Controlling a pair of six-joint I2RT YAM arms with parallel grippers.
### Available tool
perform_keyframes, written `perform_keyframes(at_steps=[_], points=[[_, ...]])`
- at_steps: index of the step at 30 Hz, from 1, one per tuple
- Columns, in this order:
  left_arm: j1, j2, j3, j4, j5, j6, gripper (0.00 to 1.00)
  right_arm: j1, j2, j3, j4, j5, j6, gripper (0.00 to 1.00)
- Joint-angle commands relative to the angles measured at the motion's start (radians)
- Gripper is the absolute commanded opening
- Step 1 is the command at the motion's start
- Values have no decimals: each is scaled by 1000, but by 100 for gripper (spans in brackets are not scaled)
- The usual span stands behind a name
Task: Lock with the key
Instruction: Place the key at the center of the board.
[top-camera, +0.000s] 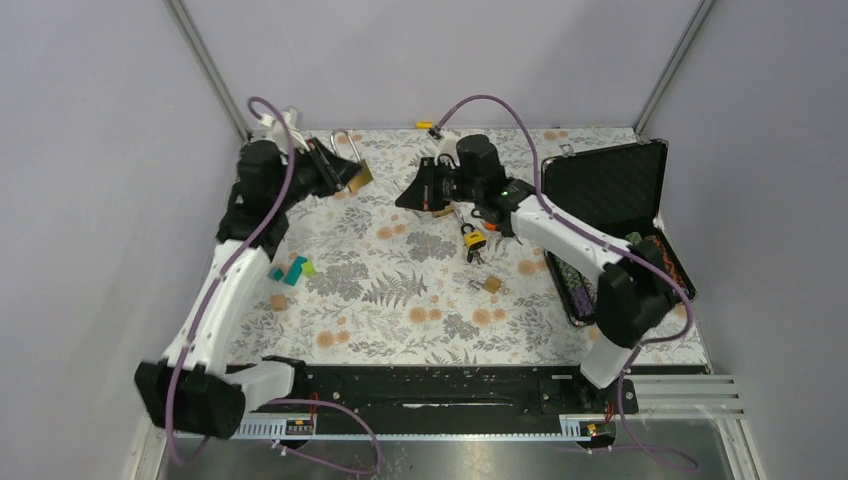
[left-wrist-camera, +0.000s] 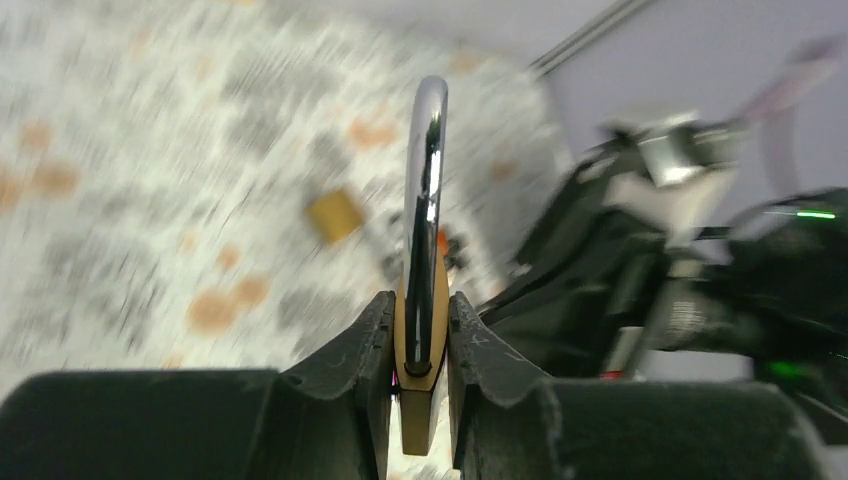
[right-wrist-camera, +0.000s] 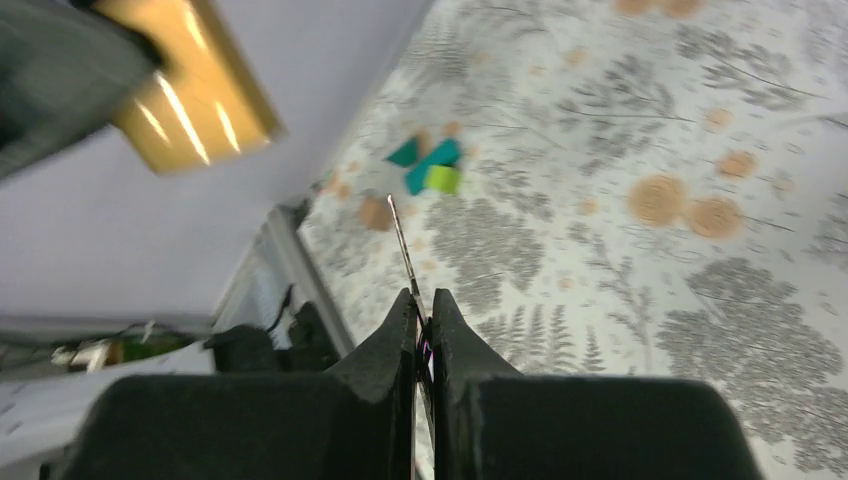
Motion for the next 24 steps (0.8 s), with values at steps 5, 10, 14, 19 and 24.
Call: perform_keyframes(at_steps=[5, 10, 14, 19, 24], points=[[76, 245, -95, -176, -64, 47, 0, 27, 233, 79, 111, 240, 14, 0], [137, 407, -95, -184, -14, 69, 0, 87, 446, 269, 56, 300, 67, 0], [207, 464, -121, -201, -34, 89, 0, 131, 582, 404, 0, 320, 90, 4], [262, 511, -137, -256, -13, 82, 1, 181, 737, 587, -126, 335, 82, 9], [274, 525, -169, -272, -49, 82, 7, 214, 859, 738, -203, 318, 84, 9]])
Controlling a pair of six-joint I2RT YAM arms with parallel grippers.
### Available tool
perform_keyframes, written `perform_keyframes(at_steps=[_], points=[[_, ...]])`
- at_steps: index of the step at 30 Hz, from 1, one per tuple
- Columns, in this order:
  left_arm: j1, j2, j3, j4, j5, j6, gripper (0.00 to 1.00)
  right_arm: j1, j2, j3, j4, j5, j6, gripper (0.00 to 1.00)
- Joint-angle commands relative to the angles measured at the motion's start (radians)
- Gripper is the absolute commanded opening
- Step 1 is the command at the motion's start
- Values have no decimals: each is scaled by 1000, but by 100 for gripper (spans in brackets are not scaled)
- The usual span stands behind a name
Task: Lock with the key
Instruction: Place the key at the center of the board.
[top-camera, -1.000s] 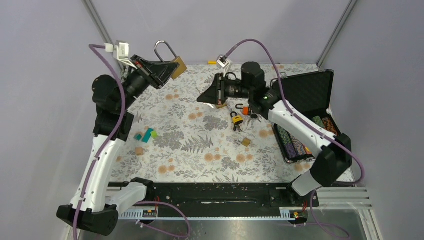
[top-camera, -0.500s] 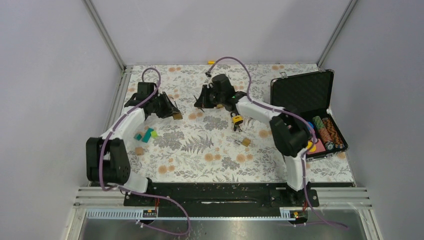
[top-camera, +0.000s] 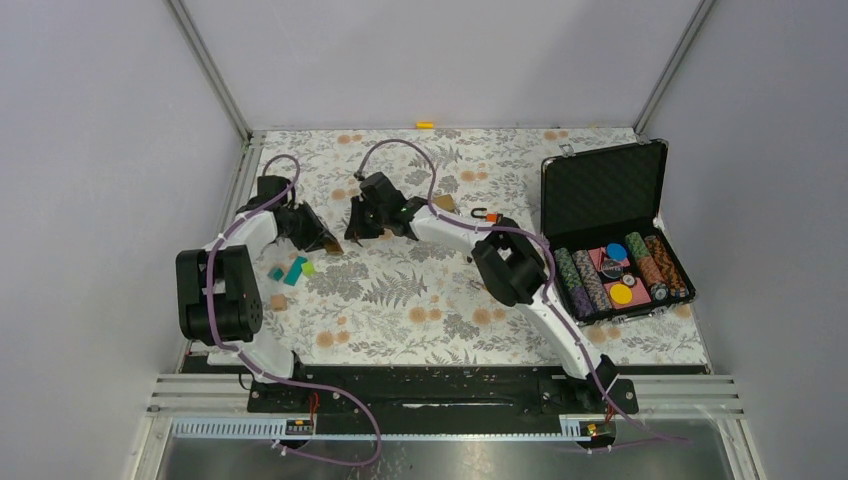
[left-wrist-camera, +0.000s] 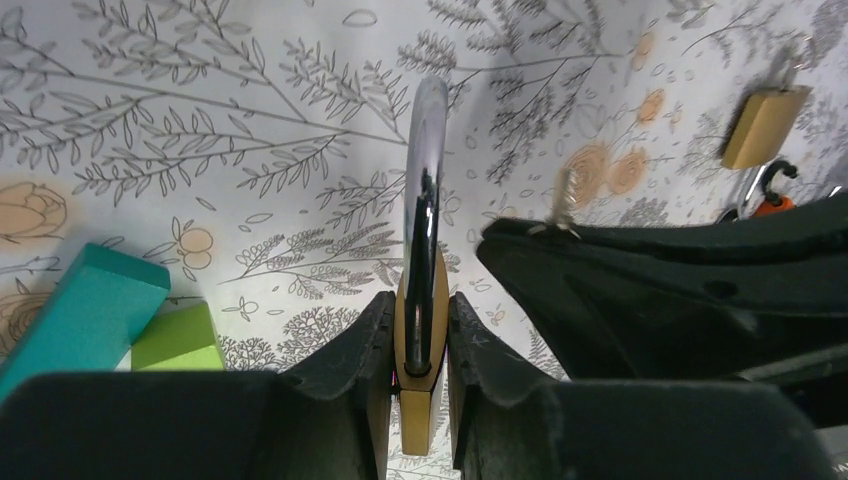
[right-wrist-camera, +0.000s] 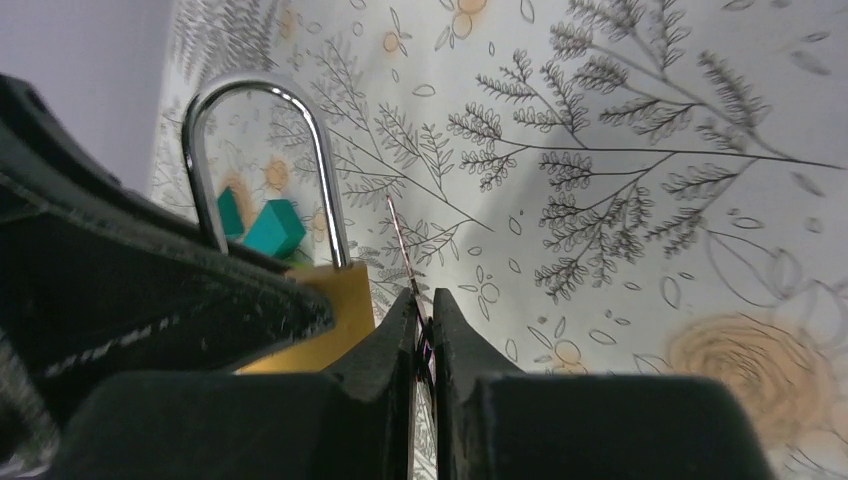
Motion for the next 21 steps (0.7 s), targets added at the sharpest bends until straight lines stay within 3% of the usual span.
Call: perform_keyframes(at_steps=[1, 5, 9, 13, 18, 21], points=[[11, 4, -29, 17, 1, -6, 8, 34, 99, 172, -122, 22, -2, 10], [26, 16, -59, 31, -39, -18, 17, 61, 166, 302, -233, 66, -15, 15], [34, 11, -49, 8, -83, -52, 30, 62, 194, 402, -355, 91, -11, 30], [35, -15, -45, -26, -150, -75, 38, 62, 178, 413, -365, 50, -5, 45], [35, -98, -26, -79, -238, -92, 46, 58, 122, 417, -392, -9, 6, 49], [35, -158, 4, -112, -259, -88, 58, 37, 44, 403, -428, -16, -1, 54]])
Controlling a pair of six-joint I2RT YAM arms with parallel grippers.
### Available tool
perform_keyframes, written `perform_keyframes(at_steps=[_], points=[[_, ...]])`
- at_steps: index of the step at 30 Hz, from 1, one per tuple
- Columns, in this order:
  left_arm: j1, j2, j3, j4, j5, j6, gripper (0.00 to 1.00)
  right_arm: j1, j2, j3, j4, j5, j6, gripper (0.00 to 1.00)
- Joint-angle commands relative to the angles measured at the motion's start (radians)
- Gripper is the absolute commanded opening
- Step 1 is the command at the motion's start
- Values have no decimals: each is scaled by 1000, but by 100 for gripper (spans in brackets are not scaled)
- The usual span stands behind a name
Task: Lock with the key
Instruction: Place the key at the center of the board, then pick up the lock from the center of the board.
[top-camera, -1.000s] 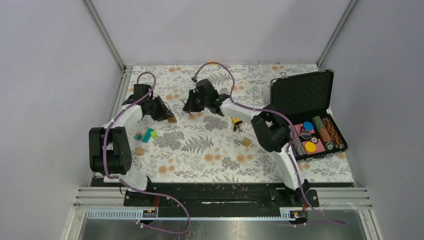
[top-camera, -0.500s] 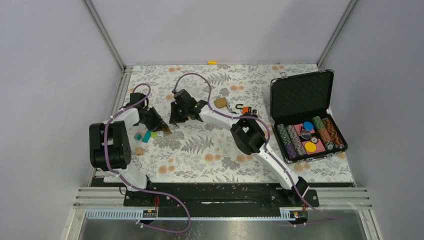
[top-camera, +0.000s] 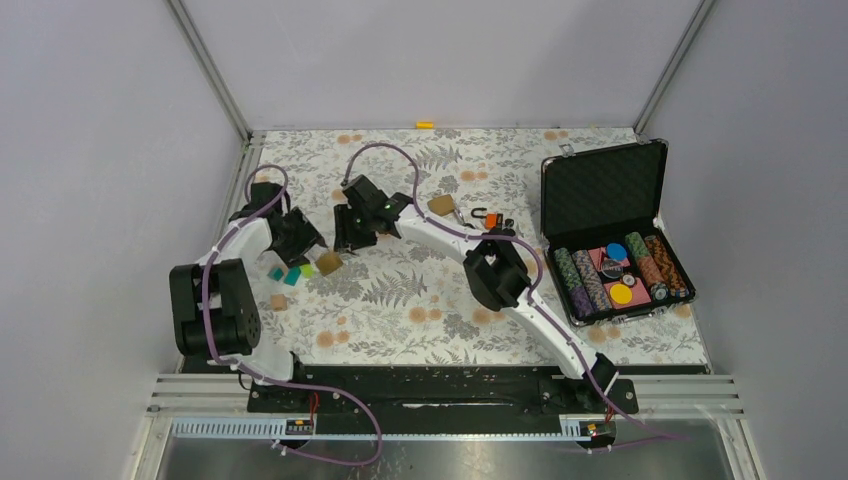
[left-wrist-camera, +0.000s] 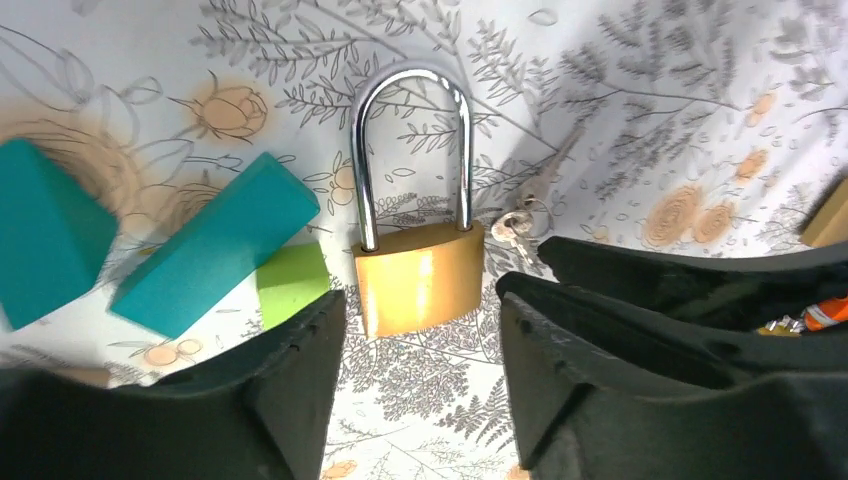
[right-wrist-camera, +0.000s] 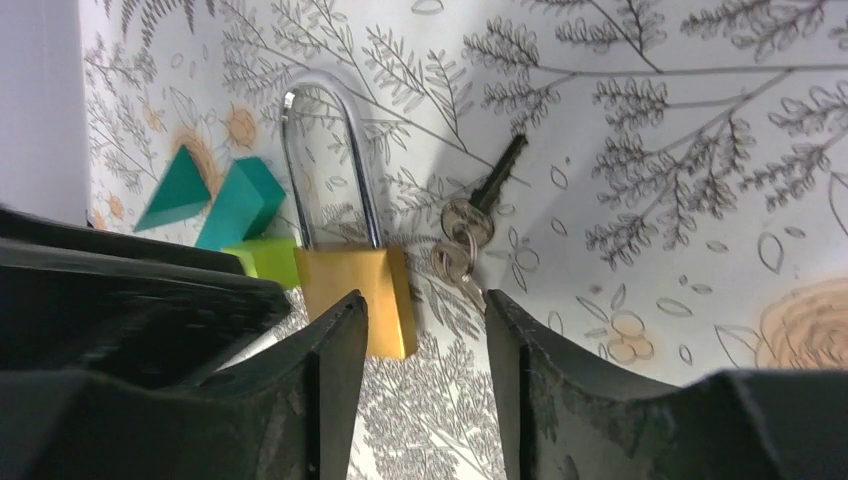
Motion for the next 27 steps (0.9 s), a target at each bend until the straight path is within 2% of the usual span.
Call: perform_keyframes(at_steps=[1, 2, 4, 9, 13, 16, 20, 24, 27], points=[[5, -130, 77, -40, -80, -13, 65, -32, -168, 16, -85, -31, -8, 56], [4, -152, 79, -45, -89, -11, 74, -45, -203, 3, -100, -26, -19, 58], [5, -204, 73, -44, -109, -6, 86, -74, -278, -47, -151, 8, -47, 61], [3, -299, 70, -38, -65, 39, 99, -170, -533, -363, -202, 182, -112, 66], [-21, -361, 58, -35, -36, 56, 99, -256, -747, -680, -185, 272, -145, 66], [-55, -406, 32, -7, -2, 48, 99, -302, -825, -815, -186, 328, -178, 67], [-95, -440, -4, 49, 46, 25, 99, -333, -826, -862, -168, 320, -281, 66], [-110, -442, -14, 78, 88, 15, 99, -333, -782, -868, -56, 283, -429, 64], [-115, -438, -8, 78, 97, 18, 99, -350, -744, -830, 9, 287, -413, 64]])
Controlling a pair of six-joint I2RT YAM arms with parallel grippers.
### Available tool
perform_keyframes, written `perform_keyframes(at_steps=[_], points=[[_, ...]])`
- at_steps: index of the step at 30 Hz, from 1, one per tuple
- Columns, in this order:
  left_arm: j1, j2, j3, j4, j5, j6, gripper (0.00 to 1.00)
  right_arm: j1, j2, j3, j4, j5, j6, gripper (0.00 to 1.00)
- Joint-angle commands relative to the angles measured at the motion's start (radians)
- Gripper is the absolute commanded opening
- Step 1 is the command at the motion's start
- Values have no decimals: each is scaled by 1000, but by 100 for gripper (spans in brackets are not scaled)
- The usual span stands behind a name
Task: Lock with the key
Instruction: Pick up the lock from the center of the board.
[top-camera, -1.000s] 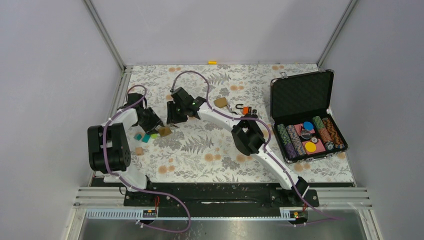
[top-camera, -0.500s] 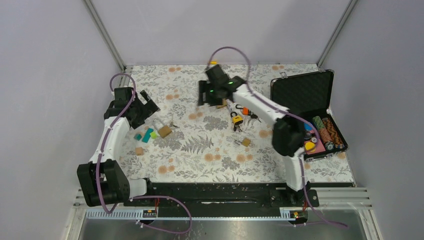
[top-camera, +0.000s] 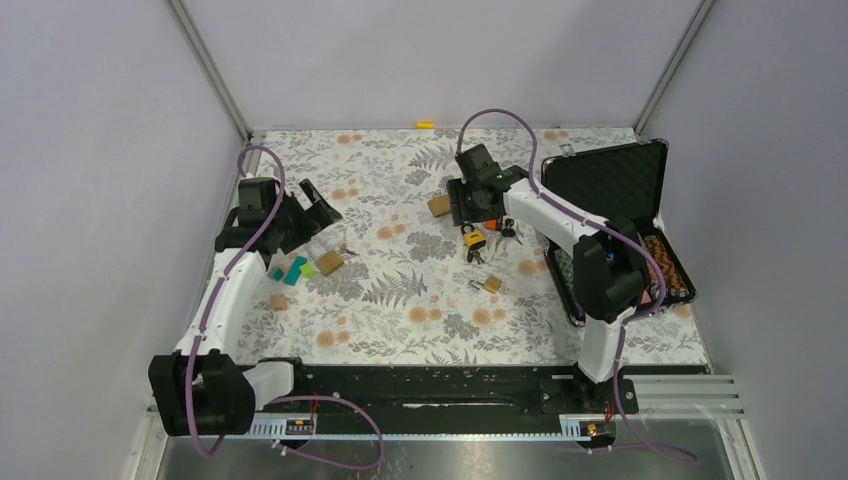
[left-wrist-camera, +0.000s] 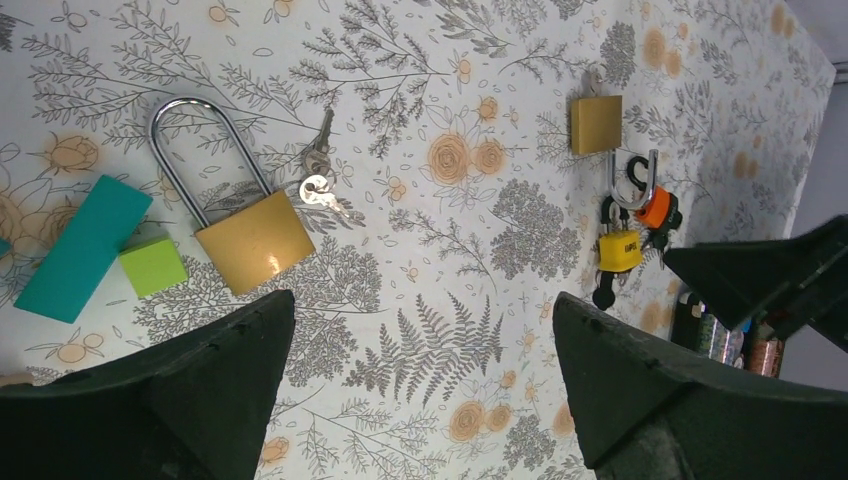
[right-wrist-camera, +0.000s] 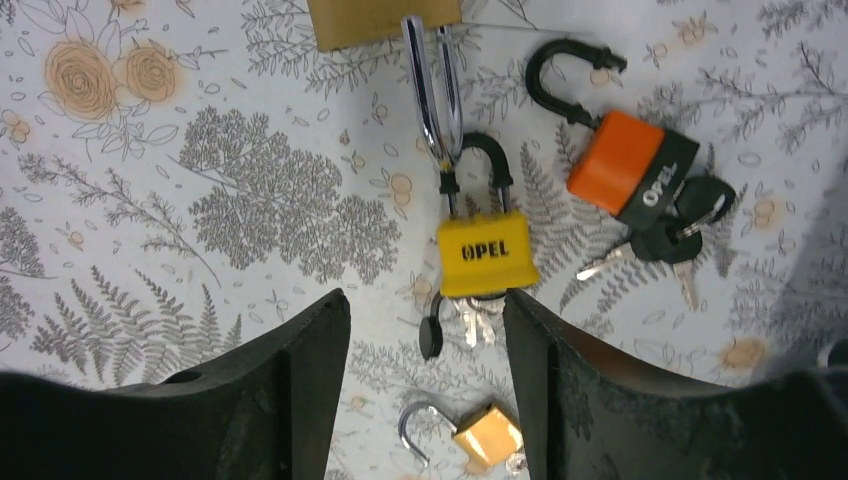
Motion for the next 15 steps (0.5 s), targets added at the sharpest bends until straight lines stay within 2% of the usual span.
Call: perform_keyframes(at_steps=[1, 5, 15], points=[[-6, -15, 1, 65, 37, -11, 99, -14, 44, 60, 146, -11, -72, 64], [-6, -32, 2, 64, 11, -35, 99, -14, 106, 84, 233, 16, -129, 65], [-6, -44, 34, 41, -23, -24, 99, -15, 365, 390, -29, 141, -220, 55]])
